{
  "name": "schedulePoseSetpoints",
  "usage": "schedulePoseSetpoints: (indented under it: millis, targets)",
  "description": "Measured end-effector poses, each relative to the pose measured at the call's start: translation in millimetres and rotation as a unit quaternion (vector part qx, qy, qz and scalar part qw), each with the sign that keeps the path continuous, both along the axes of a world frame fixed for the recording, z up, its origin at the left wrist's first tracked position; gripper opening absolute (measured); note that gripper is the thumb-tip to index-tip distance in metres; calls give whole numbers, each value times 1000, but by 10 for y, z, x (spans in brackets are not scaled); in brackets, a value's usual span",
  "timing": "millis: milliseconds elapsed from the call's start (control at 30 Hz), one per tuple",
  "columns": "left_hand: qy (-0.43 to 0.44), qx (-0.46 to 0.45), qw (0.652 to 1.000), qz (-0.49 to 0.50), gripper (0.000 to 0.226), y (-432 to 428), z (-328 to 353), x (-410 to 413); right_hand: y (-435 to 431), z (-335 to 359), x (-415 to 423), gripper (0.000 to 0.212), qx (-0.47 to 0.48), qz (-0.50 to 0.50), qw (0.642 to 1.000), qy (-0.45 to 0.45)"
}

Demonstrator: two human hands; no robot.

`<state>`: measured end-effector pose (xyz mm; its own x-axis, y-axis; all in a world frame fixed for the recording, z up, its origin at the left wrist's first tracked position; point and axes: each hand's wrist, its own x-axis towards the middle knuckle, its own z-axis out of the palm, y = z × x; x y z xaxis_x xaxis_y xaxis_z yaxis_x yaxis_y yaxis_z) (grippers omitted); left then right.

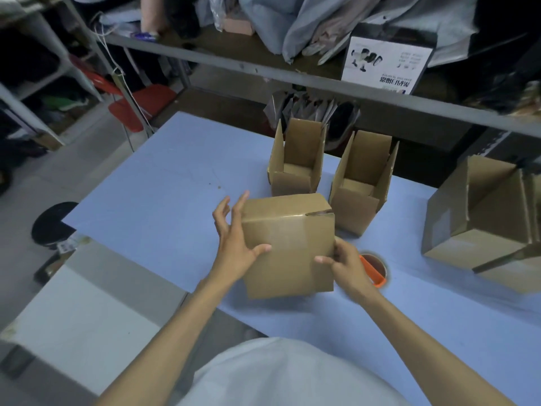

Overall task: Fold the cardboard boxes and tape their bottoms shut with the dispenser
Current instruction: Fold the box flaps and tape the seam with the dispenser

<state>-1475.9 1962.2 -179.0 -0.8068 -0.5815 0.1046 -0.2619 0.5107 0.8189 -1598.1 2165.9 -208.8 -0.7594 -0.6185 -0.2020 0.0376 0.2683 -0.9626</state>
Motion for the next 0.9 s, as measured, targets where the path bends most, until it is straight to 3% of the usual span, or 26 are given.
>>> schedulePoseSetpoints:
  millis: [100,200,267,333,400,467,600,700,833,900]
  targets:
    - [34,156,985,63,106,-62,118,89,-7,154,-12,25,-52,-6,995,-83]
    - [8,242,970,0,80,-81,240,254,-43,324,-91,25,-60,-63,987,-137]
    - [13,278,959,-50,88,-83,306,392,-79,419,-160,40,-44,-133,977,-163]
    - [11,274,955,-112,103,-73,371,494,-118,501,-179,40,-37,-152,971,-179]
    - [-27,196,966,-163,109,-12,380,534,-153,573,-169,33,-54,-157,965,-203]
    - [-19,129,983,-128,96,71,356,529,-161,615,-183,31,-57,-163,960,-221]
    - [61,154,986,-20,59,96,321,487,-71,697,-177,41,-82,-44,966,-242]
    - [74,205,976,25,48,64,308,404,40,694,-81,64,-91,58,986,-125]
    - [53,239,967,71,41,67,336,280,123,666,-20,110,-76,82,989,94]
    - [38,240,966,93,40,61,342,225,93,654,-10,113,-69,99,983,137]
